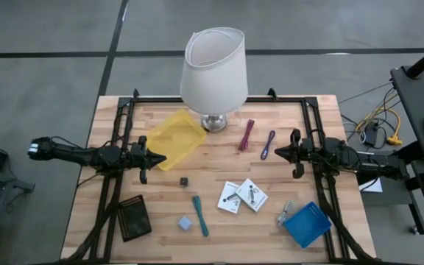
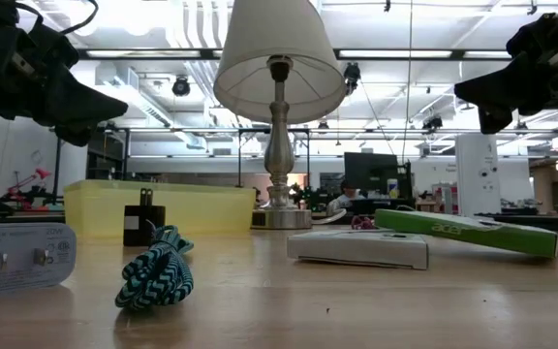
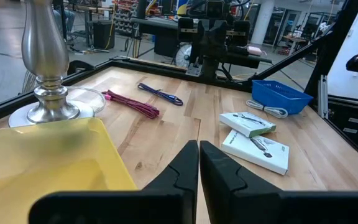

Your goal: Pick and place items into bin

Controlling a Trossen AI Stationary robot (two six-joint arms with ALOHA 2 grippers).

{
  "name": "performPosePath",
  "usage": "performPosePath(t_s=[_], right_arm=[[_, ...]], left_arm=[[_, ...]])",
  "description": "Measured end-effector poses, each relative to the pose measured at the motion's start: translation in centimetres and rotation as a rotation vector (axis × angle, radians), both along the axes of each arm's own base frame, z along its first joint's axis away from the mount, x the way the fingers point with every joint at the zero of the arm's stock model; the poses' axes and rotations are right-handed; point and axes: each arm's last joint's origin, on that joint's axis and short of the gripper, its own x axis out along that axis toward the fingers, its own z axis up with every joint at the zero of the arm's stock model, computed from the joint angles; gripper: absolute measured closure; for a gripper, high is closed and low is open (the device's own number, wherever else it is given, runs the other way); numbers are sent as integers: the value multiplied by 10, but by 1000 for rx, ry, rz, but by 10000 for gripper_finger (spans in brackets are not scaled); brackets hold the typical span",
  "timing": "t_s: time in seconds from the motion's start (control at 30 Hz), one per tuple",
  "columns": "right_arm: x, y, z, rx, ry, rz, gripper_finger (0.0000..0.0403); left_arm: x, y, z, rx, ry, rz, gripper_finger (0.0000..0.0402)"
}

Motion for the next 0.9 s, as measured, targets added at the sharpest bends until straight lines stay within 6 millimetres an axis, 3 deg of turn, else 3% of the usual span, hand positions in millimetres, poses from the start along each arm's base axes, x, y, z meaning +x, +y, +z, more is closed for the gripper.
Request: performPosePath(t_s=[0.1, 0.3, 0.63, 0.9], right_arm=[[0, 0, 4, -19, -41, -6, 394], [0, 0, 7, 317, -105, 7, 394], [-1, -4, 10, 651, -200, -103, 394], [-2, -5, 15, 657, -273, -125, 394]], left_arm=[[0, 0, 0, 0, 0, 0, 402], [0, 0, 0, 0, 0, 0, 402], [0, 0, 2, -17, -21, 11, 402], [0, 3, 10, -405, -180, 140, 402]])
